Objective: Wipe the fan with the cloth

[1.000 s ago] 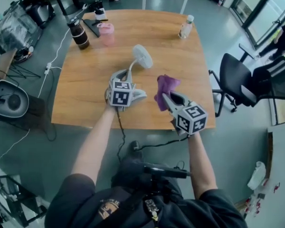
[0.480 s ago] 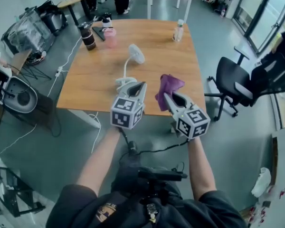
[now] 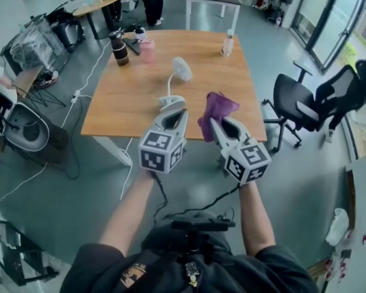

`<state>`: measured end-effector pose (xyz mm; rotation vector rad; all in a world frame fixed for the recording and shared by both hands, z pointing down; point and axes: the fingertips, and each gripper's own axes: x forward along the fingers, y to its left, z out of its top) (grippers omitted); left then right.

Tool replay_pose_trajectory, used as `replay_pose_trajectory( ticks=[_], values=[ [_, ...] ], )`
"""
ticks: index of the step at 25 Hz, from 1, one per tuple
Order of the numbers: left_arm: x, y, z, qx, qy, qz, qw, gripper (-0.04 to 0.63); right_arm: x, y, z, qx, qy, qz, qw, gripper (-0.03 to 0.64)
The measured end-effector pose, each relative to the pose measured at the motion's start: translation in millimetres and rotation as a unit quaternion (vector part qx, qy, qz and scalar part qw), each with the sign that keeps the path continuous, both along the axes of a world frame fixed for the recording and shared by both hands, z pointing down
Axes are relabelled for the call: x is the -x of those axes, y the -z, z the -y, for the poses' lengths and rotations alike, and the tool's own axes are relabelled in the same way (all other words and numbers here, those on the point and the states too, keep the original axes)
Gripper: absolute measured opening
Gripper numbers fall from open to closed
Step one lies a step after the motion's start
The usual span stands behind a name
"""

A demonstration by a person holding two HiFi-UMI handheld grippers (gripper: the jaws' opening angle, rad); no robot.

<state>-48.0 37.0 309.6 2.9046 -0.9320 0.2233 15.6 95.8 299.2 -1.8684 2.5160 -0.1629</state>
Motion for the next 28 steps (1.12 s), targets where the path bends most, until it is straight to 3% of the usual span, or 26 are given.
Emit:
replay_pose_trajectory(
  ticks=[5, 13, 28],
  values=[
    [53, 6, -11, -0.007, -0.009, -0.001, 0.9999, 0.006, 58, 9, -11, -0.014, -0.018, -0.011, 1.000, 0.070],
    [97, 7, -34, -0.019, -0.013, 0.002, 0.9997, 0.006, 108, 13, -34, -0.020, -0.029, -0.017, 0.999, 0.069],
    [119, 18, -57, -0.026, -0.005, -0.010, 0.9996, 0.006, 134, 22, -51, -0.030, -0.019, -0.030, 0.999, 0.067]
  ],
)
